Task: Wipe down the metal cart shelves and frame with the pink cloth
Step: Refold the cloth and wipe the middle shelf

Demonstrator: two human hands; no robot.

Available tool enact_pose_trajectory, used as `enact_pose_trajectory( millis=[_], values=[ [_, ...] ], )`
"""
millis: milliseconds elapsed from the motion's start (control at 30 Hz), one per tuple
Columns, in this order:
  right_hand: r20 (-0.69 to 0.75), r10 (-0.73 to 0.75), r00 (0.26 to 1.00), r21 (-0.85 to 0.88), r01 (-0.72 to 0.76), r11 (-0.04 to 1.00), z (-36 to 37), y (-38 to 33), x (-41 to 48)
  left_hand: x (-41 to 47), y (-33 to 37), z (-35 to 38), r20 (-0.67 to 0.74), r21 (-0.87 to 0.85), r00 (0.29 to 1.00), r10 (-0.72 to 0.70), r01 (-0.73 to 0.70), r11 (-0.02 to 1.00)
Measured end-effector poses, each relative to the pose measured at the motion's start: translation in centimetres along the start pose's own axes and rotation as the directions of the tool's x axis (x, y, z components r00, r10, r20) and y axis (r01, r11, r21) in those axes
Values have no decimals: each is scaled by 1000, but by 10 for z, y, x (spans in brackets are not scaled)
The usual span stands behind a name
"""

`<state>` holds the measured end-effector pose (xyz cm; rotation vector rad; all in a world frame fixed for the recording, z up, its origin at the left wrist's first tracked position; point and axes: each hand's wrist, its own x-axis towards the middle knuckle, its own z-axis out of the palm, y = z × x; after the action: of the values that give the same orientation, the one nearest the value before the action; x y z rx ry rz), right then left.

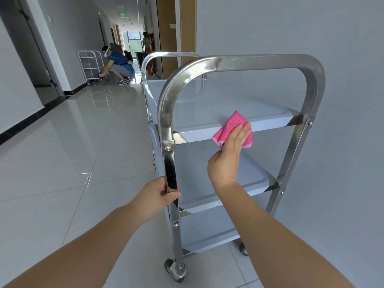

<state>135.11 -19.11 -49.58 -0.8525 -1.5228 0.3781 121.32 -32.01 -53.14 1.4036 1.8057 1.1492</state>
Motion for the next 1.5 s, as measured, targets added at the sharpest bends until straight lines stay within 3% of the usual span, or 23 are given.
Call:
enact_pose_trajectory(
  millis=[133,267,600,767,1067,1167,1267,1367,1433,1500],
  values=[
    [22,-10,1000,-6,10,1000,4,-3,-6,1,-1,1,6,-10,1000,2,-2,1000],
    [120,-126,985,-8,128,992,17,-13,-27,1,-1,4,-1,-31,1000,2,-2,1000],
    [226,-236,945,-23,248,969,18,-13,-33,-1,-2,4,-24,28,999,27,-26,999],
    [378,-464,801,6,499,867,24,-12,-41,-1,-2,5,-24,37,999,43,-42,998],
    [453,-471,757,-80,561,824,-5,-13,-31,-1,0,2,6,38,999,37,-37,999],
    [552,-435,711,-100,575,812,-20,-15,-34,-2,4,2,-4,48,1000,21,-21,999],
    [644,-310,700,-97,476,874,-38,-5,-53,-7,10,3,-29,72,999,17,-15,997],
    [677,53,734,-74,-4,997,-57,-2,-77,-14,7,8,-134,137,991,-1,20,990],
    [664,279,694,-83,-302,950,-68,-4,-87,-23,-4,15,-247,229,967,-64,123,966],
    [639,394,660,-87,-447,890,-74,-3,-94,-37,-15,25,-223,358,973,-67,146,922]
  ],
)
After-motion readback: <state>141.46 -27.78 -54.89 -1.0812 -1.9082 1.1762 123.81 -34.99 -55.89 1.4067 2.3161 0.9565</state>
